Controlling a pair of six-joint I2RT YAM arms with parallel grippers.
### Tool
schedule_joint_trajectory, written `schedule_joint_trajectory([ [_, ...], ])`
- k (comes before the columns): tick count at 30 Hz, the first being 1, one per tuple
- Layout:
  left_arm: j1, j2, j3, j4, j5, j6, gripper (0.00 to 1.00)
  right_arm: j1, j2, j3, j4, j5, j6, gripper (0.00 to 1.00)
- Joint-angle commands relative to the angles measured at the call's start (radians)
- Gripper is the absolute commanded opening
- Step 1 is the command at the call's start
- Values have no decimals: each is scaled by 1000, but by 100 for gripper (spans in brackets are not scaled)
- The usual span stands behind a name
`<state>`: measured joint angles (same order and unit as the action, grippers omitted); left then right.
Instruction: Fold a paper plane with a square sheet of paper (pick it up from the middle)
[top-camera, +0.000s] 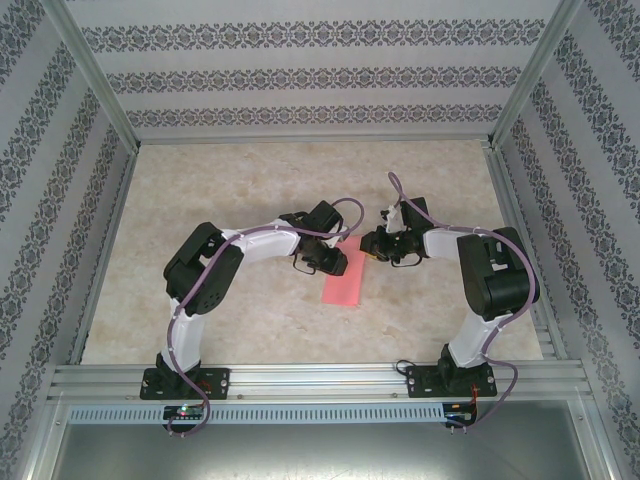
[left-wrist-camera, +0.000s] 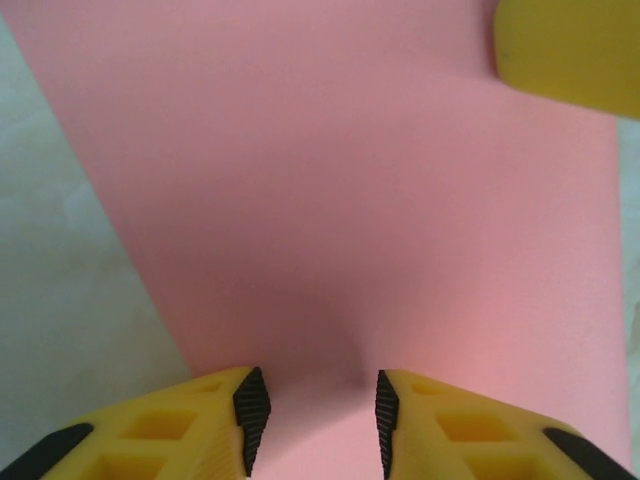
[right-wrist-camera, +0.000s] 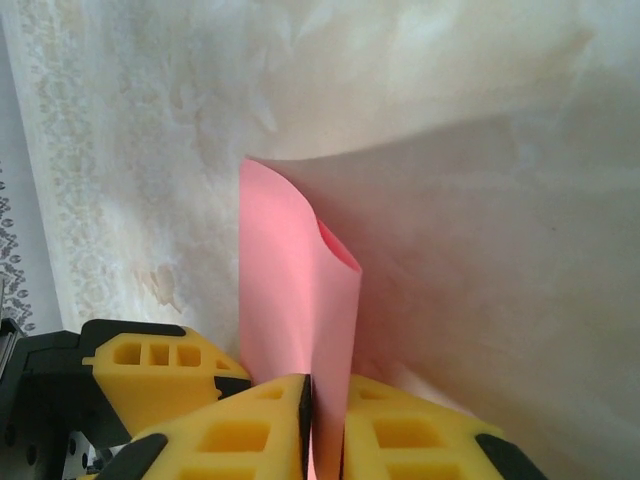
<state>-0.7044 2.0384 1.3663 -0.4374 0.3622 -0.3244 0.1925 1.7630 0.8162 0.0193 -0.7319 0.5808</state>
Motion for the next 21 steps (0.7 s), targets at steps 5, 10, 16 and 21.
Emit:
schedule_joint_trajectory([
  [5, 23, -44, -29, -190, -26, -14, 53, 6, -45, -32, 63, -43, 27, 4],
  [10, 37, -139, -24, -215, -51, -36, 67, 5, -91, -46, 94, -74, 67, 0],
  [16, 74, -279, -79, -161, -35, -102, 76, 4, -163, -51, 159, -145, 161, 0],
  [21, 120, -417, -199, 31, 105, -237, 78, -6, -237, -41, 204, -194, 252, 0],
])
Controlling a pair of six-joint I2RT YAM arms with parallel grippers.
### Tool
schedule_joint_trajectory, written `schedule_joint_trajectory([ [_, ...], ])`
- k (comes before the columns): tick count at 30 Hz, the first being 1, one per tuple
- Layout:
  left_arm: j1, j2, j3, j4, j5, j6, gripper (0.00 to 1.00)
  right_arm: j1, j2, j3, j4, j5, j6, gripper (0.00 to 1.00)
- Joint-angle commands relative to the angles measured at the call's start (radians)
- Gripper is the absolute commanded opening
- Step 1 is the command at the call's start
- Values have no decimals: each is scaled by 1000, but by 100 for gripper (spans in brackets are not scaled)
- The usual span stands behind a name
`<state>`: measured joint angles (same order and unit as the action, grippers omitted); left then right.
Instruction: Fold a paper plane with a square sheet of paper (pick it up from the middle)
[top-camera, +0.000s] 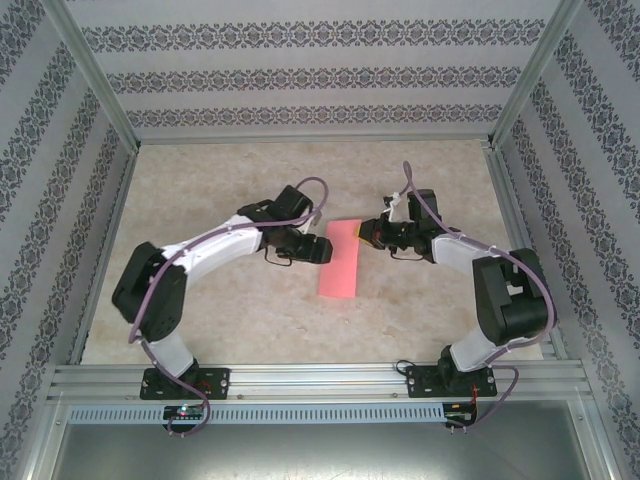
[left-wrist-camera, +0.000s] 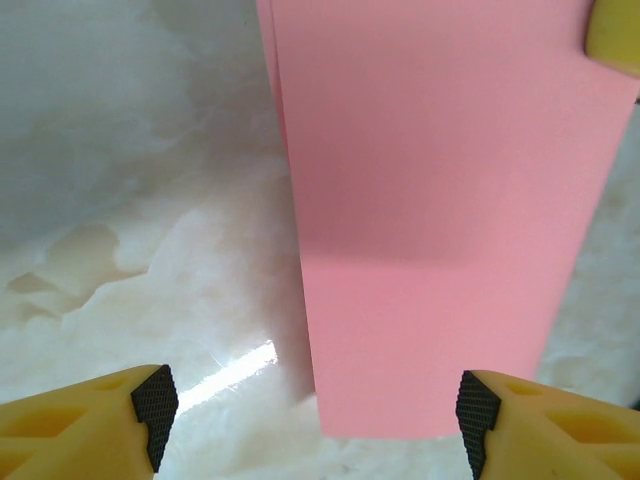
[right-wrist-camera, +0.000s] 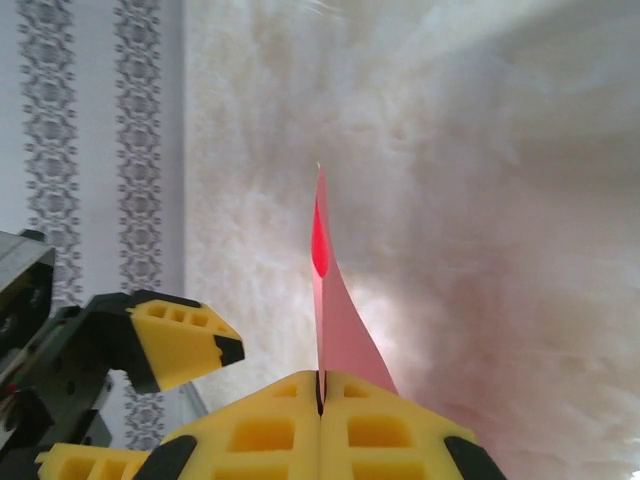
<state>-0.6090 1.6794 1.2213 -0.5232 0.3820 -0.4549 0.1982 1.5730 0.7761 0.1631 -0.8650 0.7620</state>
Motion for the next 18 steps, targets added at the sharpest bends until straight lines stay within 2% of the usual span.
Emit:
schedule_joint_trajectory([
  [1, 31, -83, -76, 160, 110, -136, 78, -12, -64, 6, 68, -66, 92, 0],
  [9, 72, -199, -216, 416, 245, -287, 80, -26, -146, 68, 114, -105, 219, 0],
  [18, 82, -210, -245, 450, 276, -295, 80, -29, -183, 103, 197, -127, 340, 0],
])
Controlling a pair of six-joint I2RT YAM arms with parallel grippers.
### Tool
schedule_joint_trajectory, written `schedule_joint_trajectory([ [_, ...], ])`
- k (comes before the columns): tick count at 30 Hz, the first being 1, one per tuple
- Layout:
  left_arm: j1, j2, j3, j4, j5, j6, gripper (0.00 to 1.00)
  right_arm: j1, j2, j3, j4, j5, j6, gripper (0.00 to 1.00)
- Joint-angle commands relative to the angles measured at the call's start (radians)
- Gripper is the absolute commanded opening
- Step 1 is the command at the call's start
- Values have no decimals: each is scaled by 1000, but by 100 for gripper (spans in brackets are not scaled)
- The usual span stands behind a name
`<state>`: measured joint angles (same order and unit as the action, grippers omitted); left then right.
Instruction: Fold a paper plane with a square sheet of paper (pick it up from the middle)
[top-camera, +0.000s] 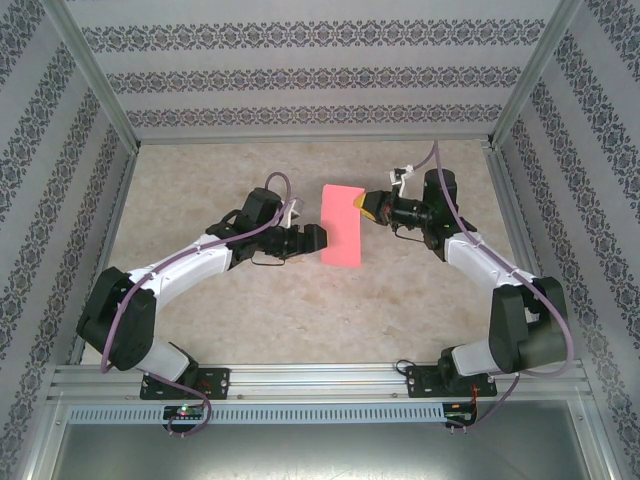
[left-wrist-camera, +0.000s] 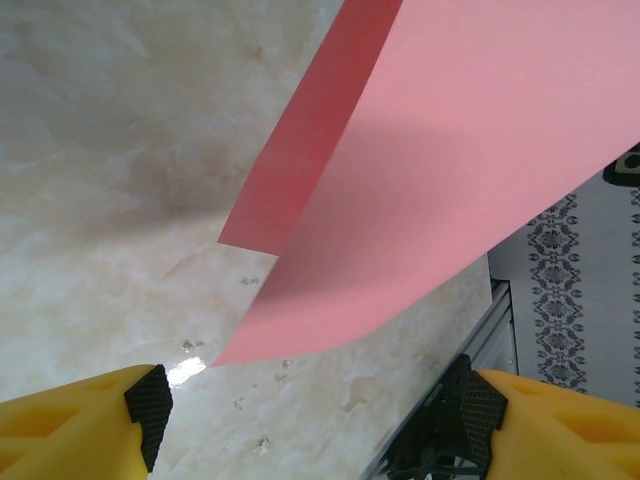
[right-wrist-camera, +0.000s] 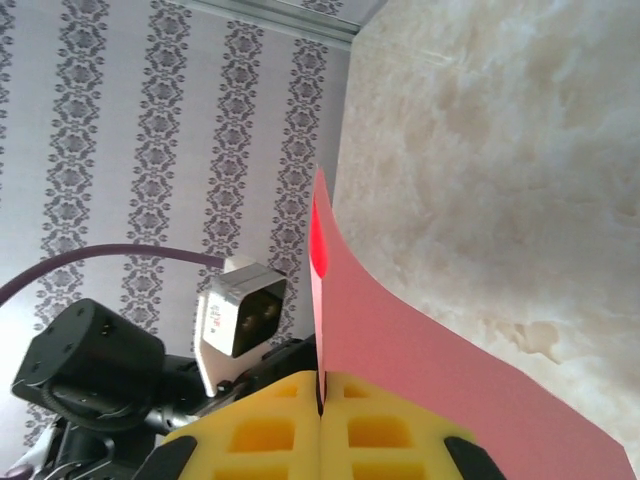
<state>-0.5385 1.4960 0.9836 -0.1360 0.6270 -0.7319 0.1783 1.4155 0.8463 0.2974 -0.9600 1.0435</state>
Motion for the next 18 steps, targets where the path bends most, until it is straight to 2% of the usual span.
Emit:
schedule_joint_trajectory([
  [1, 13, -24, -10, 75, 36, -22, 80, -10, -30, 34, 70, -31, 72, 0],
  [12, 12, 9, -21, 201, 118, -86, 76, -13, -34, 45, 82, -28, 116, 0],
  [15, 12, 7, -25, 239, 151, -116, 70, -18, -29, 37, 90, -27, 118, 0],
  [18, 12, -4, -12, 182, 147, -86, 63, -30, -30, 30, 70, -21, 100, 0],
])
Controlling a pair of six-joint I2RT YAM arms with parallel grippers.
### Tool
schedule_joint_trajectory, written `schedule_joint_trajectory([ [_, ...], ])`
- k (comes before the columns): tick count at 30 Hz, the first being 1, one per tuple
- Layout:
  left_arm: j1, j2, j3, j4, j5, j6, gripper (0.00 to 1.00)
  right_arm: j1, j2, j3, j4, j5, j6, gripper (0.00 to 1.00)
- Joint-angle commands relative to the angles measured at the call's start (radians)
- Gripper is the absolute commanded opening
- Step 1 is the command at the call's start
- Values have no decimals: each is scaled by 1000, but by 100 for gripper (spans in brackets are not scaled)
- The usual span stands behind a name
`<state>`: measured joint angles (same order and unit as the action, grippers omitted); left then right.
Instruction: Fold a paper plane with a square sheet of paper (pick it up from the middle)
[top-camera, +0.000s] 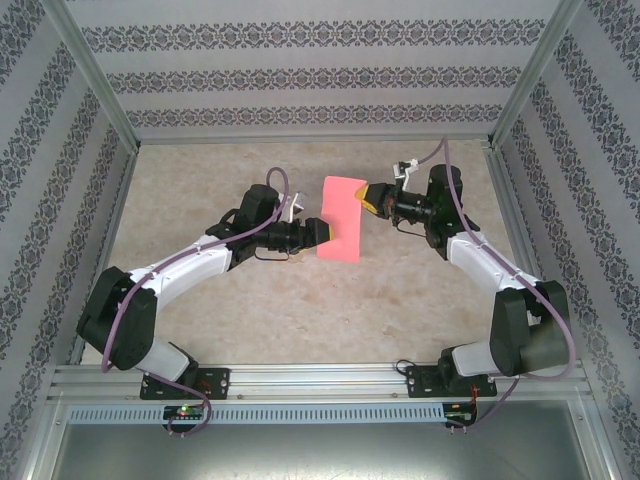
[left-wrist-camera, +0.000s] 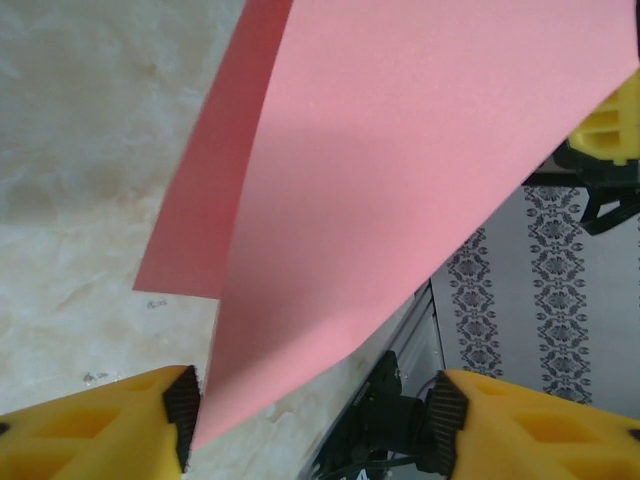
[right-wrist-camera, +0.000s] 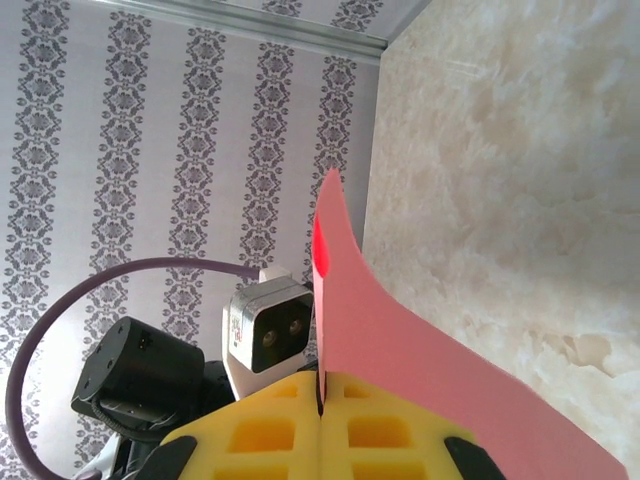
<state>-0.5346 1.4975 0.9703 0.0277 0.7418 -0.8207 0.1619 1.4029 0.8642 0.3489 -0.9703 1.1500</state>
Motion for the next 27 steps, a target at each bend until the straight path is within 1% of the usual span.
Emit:
schedule_joint_trajectory([
  [1, 8, -9, 8, -9, 31, 18, 61, -18, -16, 9, 18, -11, -9, 0],
  [5, 8, 1, 15, -26, 49, 22, 50, -22, -9, 0, 34, -10, -2, 0],
  [12, 4, 25, 26, -43, 81, 26, 36, -32, -3, -5, 54, -7, 10, 0],
  [16, -2, 49, 47, -88, 90, 54, 33, -33, 3, -7, 86, -8, 33, 0],
  [21, -2, 70, 68, -140, 72, 98, 32, -38, -8, -12, 92, -10, 45, 0],
  [27, -5, 78, 76, -147, 70, 108, 25, -40, -15, -24, 98, -6, 53, 0],
])
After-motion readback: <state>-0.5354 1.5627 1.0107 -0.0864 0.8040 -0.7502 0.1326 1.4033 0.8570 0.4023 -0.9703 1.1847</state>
